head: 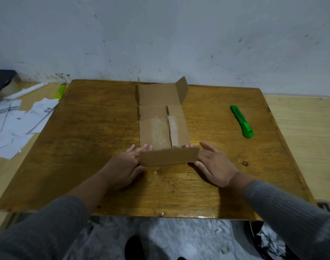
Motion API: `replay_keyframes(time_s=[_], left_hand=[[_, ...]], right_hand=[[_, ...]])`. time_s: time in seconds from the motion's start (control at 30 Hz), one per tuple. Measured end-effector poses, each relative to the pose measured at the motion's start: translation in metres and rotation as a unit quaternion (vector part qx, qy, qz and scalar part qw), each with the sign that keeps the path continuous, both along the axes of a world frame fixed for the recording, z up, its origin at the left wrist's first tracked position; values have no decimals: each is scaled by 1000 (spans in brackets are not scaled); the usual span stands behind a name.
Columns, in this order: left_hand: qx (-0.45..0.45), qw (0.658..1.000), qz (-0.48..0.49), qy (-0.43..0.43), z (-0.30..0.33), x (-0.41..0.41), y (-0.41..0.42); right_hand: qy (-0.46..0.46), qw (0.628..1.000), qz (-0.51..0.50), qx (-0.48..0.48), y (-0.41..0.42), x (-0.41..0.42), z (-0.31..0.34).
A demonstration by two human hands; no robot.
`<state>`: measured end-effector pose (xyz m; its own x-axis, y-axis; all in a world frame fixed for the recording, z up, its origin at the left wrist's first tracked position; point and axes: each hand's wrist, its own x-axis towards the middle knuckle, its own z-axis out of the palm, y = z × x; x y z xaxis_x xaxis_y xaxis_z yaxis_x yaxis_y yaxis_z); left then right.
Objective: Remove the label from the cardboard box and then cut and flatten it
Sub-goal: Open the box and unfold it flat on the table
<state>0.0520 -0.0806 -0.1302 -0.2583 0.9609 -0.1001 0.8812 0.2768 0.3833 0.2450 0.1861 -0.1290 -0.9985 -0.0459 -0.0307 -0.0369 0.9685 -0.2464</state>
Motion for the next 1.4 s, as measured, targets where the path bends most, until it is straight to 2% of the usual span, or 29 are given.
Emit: replay_keyframes(time_s=[0.13, 0.23, 0.33, 0.43, 0.5, 0.6, 0.67, 0.8, 0.93, 1.07, 1.17, 1.27, 1.37, 1.4], left_hand=[[60, 976, 197, -72, 3, 28, 17], [153, 943, 294, -16, -5, 41, 35], [175, 922, 347, -4, -6, 44, 46], [162, 925, 342, 38, -7, 42, 51], [117, 922, 367, 53, -4, 41, 56], [83, 908, 409, 34, -2, 39, 61], [109, 907, 408, 5, -4, 37, 58], [158, 920, 351, -78, -6, 29, 44], [120, 941, 308, -73, 6, 17, 40], [108, 941, 313, -69, 9, 16, 39], [110, 941, 311, -70, 9, 12, 37], [62, 943, 327, -22, 8, 5, 40], [41, 937, 346, 13, 8, 7, 45], [51, 937, 344, 4, 6, 7, 48]], right_hand=[[81, 974, -190, -92, -25, -16, 2], [130, 947, -275, -106, -37, -29, -1], [148, 933, -315, -92, -43, -38, -2], [146, 921, -350, -89, -47, -43, 0], [141, 915, -367, -95, -49, -44, 2], [120, 914, -376, -94, -50, -46, 4], [119, 914, -374, -105, -49, -47, 2], [117, 893, -361, -240, -44, -42, 0], [69, 907, -329, -254, -35, -40, 9], [64, 889, -355, -282, -36, -44, 14], [49, 887, -362, -282, -41, -44, 13], [37, 881, -392, -261, -43, -55, 15], [95, 874, -423, -218, -48, -65, 13], [112, 884, -412, -192, -50, -65, 12]])
